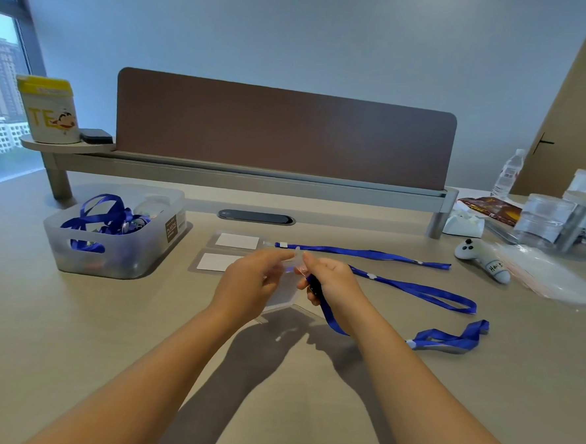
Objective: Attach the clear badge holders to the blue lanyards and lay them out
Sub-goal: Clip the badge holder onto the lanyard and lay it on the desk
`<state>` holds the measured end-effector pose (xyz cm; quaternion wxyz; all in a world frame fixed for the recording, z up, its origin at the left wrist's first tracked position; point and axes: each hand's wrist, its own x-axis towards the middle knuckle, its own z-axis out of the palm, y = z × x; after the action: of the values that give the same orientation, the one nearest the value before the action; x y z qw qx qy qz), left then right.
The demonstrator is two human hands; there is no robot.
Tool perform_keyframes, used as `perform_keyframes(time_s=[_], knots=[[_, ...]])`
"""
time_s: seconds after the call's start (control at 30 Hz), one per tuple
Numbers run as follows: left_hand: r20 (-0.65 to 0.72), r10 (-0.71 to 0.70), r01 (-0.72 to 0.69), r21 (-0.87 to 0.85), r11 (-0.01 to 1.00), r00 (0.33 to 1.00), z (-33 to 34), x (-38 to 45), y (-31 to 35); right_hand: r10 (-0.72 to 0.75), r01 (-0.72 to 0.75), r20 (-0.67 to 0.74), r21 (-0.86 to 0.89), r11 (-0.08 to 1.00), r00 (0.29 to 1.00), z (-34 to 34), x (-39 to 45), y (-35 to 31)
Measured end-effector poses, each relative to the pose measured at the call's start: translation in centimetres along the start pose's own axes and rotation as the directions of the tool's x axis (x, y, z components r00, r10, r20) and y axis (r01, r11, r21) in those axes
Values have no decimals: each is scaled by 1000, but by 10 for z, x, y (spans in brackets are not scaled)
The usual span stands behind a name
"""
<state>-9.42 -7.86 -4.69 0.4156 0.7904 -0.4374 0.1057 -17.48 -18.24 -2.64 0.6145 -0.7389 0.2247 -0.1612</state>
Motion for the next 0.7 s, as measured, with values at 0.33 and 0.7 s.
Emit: perform_keyframes(time_s=[0.33, 0.7], knots=[[62, 145, -153, 150, 977, 987, -5, -4, -3, 111, -111, -2, 42, 993, 994, 1, 1, -3], [158, -135, 160, -165, 973, 978, -5, 4, 2, -42, 49, 45, -168, 985, 998, 0, 2, 3]])
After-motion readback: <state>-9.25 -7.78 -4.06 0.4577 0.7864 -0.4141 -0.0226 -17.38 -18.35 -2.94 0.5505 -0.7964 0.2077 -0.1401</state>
